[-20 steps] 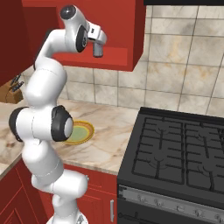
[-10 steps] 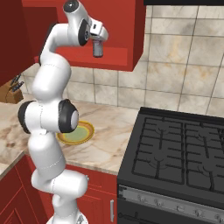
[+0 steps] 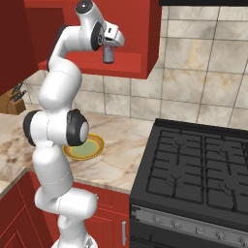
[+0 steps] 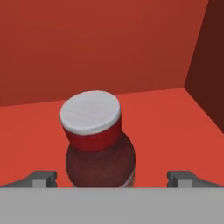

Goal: Move the hot dog bun to the plate on the dining table and place the condiment next to that plate. Then navigate to the fridge and take the sausage and place it on the plate as well.

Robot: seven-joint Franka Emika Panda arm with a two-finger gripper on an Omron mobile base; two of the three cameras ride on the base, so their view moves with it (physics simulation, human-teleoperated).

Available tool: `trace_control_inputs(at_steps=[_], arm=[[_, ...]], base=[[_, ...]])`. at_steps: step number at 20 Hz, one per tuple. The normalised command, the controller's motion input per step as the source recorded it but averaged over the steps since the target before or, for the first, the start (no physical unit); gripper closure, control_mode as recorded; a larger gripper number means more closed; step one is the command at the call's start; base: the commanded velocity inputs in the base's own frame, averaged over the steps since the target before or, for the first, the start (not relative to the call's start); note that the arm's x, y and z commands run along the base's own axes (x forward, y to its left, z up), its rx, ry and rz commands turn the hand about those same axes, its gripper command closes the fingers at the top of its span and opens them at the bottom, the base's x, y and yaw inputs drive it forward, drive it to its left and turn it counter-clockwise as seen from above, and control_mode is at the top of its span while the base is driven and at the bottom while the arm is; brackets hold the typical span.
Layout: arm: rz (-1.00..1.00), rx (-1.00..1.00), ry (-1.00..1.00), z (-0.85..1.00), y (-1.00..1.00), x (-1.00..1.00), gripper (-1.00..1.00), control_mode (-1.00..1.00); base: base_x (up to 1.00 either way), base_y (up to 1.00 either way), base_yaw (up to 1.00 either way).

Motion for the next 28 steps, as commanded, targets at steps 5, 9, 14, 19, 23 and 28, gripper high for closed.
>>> trace_control_inputs(at_steps=[5, 9, 14, 19, 23, 28], arm=[[0.00, 0.00, 0.00, 0.00, 0.00, 0.19, -1.00, -1.00], [0.00, 0.00, 0.00, 0.00, 0.00, 0.06, -1.00, -1.00], [0.00, 0.00, 0.00, -0.04, 0.00, 0.01, 1.00, -1.00], [0.00, 0.00, 0.00, -0.04, 0.00, 0.01, 1.00, -1.00], [0.00, 0.00, 0.03, 0.00, 0.00, 0.01, 1.00, -1.00], [0.00, 0.00, 0.03, -0.03, 0.00, 0.00, 1.00, -1.00]], base=[[0.00, 0.00, 0.00], [0.00, 0.00, 0.00], [0.00, 0.00, 0.00], [0.00, 0.00, 0.00], [0.00, 0.00, 0.00], [0.00, 0.00, 0.00]])
